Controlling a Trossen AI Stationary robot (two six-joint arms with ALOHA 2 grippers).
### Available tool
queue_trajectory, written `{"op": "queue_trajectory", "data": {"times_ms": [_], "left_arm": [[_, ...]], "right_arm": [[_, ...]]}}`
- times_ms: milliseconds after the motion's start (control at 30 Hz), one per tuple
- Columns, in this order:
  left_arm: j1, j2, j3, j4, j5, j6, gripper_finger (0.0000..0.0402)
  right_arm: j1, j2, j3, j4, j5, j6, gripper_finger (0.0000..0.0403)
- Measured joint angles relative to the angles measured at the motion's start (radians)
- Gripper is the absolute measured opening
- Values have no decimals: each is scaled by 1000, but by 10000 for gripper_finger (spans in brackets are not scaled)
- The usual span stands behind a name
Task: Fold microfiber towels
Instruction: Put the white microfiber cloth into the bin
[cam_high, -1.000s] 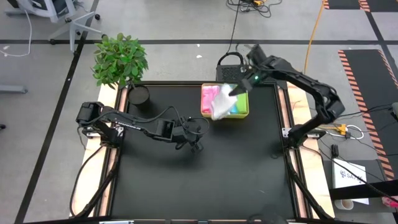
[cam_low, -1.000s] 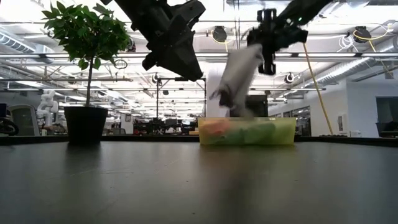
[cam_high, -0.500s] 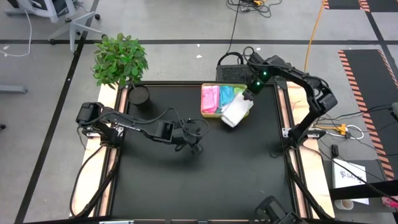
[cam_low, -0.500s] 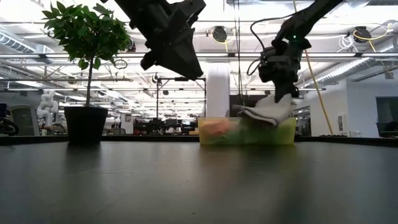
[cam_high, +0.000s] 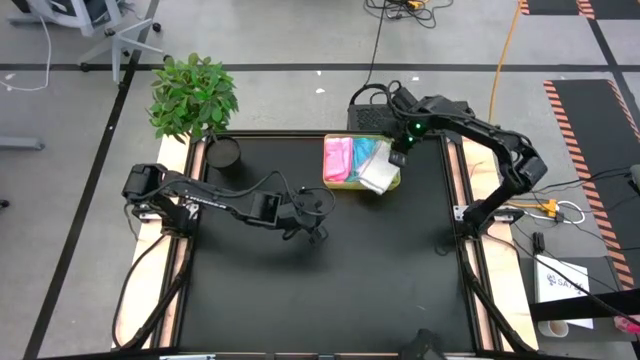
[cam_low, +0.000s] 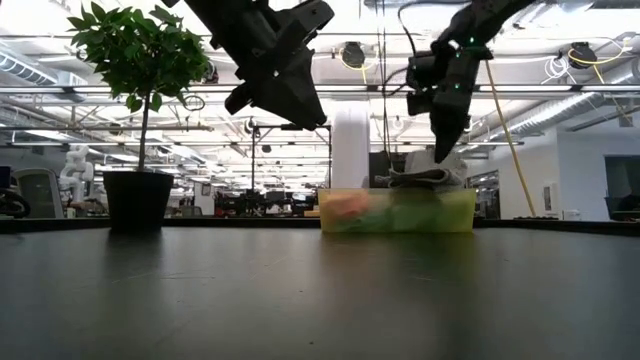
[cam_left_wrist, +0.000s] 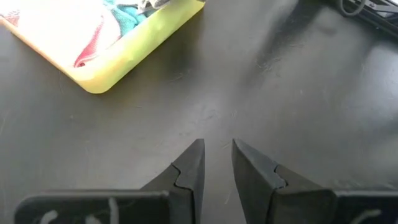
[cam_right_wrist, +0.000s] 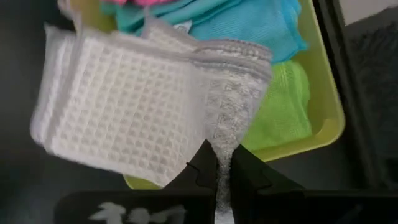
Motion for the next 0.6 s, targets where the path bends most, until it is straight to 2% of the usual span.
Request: {"op": "queue_trajectory", "data": {"times_ms": [200,400,600], "left_arm": [[0,0,0,6,0,-17,81],[0,0,0,7,0,-38,81],[0,0,0,7,-7,-54,81]], "right_arm": [[78,-31,0,-15,117,-65,5],[99,-24,0,42,123,-116,5],[95,-24,0,233,123,-141,5]]}}
